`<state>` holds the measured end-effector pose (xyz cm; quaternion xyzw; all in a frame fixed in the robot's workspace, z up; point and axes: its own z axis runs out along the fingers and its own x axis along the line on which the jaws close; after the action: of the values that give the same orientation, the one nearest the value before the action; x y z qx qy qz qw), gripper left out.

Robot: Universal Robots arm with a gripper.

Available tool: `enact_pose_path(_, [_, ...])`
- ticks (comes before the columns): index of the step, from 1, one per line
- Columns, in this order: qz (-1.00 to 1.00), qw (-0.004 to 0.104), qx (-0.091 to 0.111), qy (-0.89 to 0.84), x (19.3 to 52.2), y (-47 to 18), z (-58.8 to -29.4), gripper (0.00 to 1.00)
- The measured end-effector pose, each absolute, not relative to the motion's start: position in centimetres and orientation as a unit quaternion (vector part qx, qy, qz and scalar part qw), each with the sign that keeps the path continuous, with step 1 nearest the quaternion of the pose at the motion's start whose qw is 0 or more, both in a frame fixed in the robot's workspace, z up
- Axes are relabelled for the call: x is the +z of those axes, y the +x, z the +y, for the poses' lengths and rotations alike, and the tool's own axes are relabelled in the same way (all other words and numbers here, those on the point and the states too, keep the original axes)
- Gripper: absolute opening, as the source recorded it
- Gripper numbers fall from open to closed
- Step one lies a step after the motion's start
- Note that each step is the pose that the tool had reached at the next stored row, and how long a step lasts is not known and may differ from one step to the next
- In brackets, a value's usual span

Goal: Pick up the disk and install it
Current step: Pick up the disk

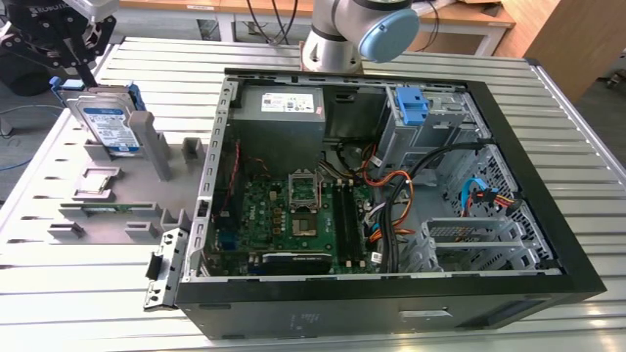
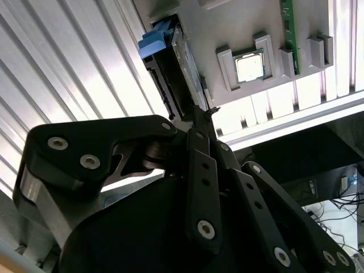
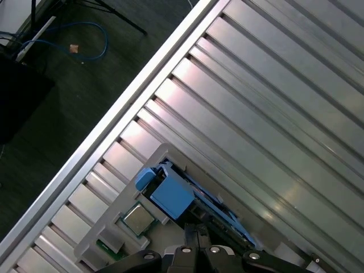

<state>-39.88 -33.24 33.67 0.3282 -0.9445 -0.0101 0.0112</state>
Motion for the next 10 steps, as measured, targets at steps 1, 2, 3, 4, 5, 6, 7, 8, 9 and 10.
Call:
enact_pose_path(1, [-0.944, 0.011, -0.010, 0.328, 33.67, -39.87, -33.24, 0.11])
enact_pose_path(2, [-0.944, 0.011, -0.010, 0.328, 33.67, -39.87, -33.24, 0.11])
enact_pose_path(3, [-0.944, 0.011, -0.010, 0.328, 33.67, -39.88, -33.24, 0.11])
enact_pose_path(4, [-0.944, 0.011, -0.010, 0.328, 33.67, -39.88, -33.24, 0.11])
enact_pose_path(5, [-0.944, 0.011, -0.010, 0.328, 33.67, -39.88, -33.24, 0.11])
enact_pose_path(6, [-0.944, 0.011, -0.010, 0.328, 33.67, -39.88, -33.24, 0.11])
enact_pose_path(7, [-0.944, 0.011, -0.010, 0.328, 33.67, -39.88, -33.24, 0.11])
enact_pose_path(8, [-0.944, 0.011, -0.010, 0.328, 33.67, -39.88, -33.24, 0.11])
enact_pose_path(9, [-0.944, 0.011, -0.010, 0.328, 33.67, -39.87, -33.24, 0.11])
enact_pose_path(10, [-0.944, 0.011, -0.010, 0.328, 33.67, -39.86, -33.24, 0.11])
